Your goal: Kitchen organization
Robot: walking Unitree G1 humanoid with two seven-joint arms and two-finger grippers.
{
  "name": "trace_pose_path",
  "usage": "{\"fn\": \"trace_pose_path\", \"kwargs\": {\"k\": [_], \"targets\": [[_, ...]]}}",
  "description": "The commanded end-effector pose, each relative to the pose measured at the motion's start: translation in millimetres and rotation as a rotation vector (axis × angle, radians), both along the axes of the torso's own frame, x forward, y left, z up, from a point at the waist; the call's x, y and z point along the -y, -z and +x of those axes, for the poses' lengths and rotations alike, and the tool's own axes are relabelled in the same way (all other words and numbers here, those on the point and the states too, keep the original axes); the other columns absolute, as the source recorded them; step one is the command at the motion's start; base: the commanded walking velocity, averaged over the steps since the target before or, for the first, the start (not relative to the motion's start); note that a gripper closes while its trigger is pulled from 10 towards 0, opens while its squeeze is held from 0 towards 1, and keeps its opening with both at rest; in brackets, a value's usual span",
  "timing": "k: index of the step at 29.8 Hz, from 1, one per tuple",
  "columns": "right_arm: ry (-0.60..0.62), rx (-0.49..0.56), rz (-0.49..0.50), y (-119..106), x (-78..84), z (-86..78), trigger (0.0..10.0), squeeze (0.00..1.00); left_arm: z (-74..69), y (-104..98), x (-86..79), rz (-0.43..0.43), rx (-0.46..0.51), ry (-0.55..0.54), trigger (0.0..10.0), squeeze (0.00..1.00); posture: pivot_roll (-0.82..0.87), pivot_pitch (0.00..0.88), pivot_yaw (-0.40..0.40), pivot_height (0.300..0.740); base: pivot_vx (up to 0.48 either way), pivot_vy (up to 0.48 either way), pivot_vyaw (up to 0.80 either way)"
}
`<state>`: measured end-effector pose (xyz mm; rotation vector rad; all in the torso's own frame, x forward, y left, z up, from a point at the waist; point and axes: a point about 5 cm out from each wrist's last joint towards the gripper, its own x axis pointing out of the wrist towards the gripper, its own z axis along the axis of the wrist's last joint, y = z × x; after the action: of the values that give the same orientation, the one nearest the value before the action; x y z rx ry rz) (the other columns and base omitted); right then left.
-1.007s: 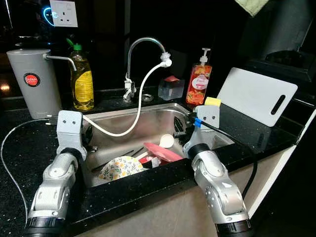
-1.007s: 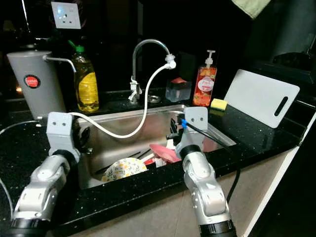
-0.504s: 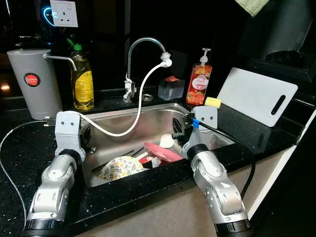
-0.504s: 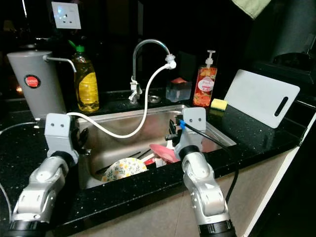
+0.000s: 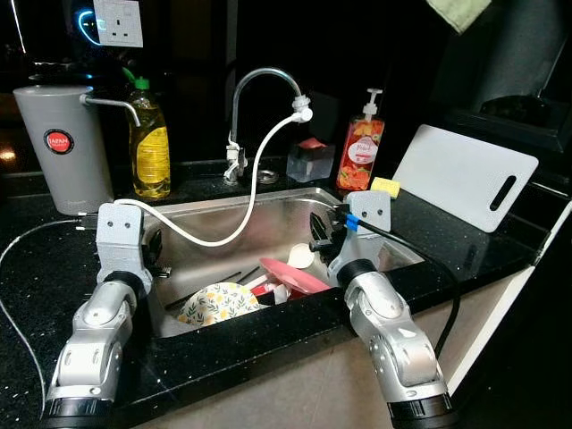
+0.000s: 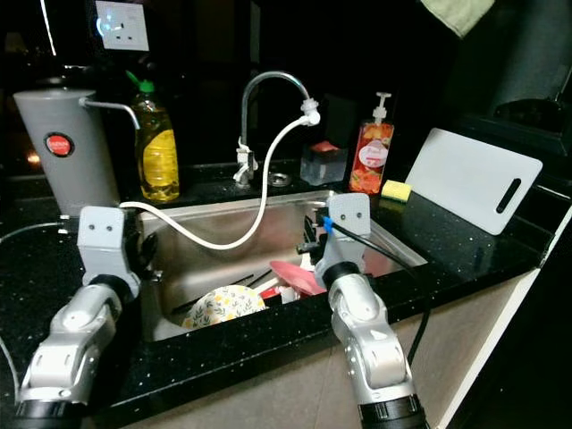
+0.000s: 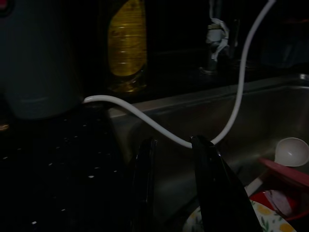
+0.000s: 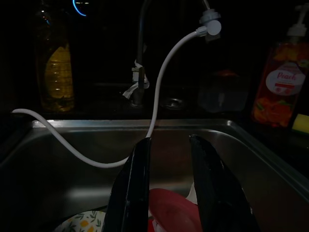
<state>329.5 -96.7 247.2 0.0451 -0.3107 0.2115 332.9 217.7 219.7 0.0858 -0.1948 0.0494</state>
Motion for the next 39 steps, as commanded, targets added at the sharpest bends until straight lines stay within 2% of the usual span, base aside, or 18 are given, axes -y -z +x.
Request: {"fn": "trace_pose_path", "kwargs": {"k": [1,17,39], "targets": [[0.011,-0.003,-0.005,0,2.2,-0.6,10.0,0.0,-0.8,4,0.9,-0.011,-0.011,0.008,10.0,0.0,-0.06,0.0,-0.099,0.74,0.0,0.0,0.0],[0.008,0.015,-0.015,-7,4.7,5.2,10.0,0.0,0.4,5,6.3,-0.018,0.0,0.002,10.0,0.0,-0.06,0.0,-0.121,0.74,0.0,0.0,0.0],[0.063,0.018,0.013,-4,11.4,3.7,10.0,0.0,6.1,5,18.3,-0.016,-0.004,0.04,10.0,0.0,-0.08,0.0,-0.064,0.74,0.0,0.0,0.0]]}}
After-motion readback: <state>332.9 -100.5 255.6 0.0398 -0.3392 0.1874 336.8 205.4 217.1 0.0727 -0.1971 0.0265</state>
